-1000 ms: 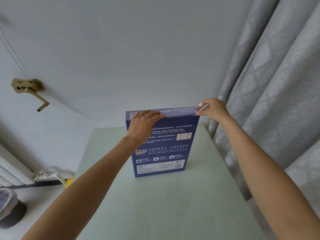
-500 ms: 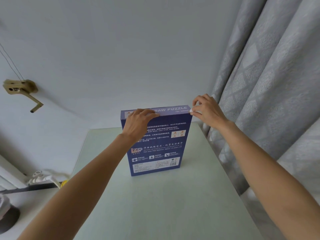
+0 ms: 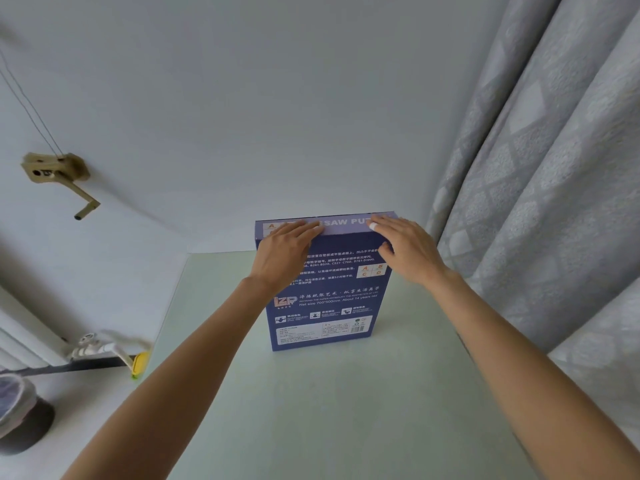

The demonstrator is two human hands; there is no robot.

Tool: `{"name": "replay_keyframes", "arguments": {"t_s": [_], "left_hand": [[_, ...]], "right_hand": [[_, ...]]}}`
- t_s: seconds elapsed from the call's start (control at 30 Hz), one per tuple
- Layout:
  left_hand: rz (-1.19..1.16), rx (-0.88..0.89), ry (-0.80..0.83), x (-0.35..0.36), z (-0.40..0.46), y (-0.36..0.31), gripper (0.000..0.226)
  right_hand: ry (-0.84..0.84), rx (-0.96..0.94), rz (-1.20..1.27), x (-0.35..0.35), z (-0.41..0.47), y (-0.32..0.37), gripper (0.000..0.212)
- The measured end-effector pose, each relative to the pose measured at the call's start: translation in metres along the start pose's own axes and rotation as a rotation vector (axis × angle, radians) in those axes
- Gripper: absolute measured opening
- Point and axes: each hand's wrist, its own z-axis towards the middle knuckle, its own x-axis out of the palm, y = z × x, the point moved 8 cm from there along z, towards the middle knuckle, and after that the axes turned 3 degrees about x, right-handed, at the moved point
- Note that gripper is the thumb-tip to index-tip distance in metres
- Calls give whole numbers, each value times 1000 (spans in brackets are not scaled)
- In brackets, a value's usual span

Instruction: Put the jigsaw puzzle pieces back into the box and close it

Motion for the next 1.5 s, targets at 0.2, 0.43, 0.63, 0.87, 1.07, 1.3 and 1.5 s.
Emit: {"name": "replay_keyframes", "arguments": {"t_s": [0.2, 0.43, 0.63, 0.87, 1.07, 1.3, 1.5], "left_hand": [[-121, -274, -53, -27, -7, 47, 30], [-679, -1008, 225, 7, -63, 86, 59], [-887, -1107, 64, -3, -73, 73, 53], [-845, -991, 56, -10, -85, 51, 51], [-944, -971, -17, -4, -131, 29, 29], [-795, -1249, 98, 39, -219, -7, 51], [-803, -1407, 241, 76, -290, -39, 60]], "right_hand": [[16, 269, 336, -20, 16, -27, 40], [278, 875, 828, 26, -7, -46, 67], [337, 794, 666, 23, -23, -46, 59], [256, 585, 910, 2, -57, -30, 39], [210, 658, 1005, 35, -110, -29, 36], [336, 623, 741, 105, -189, -2, 36], [481, 628, 526, 153, -249, 16, 50]]}}
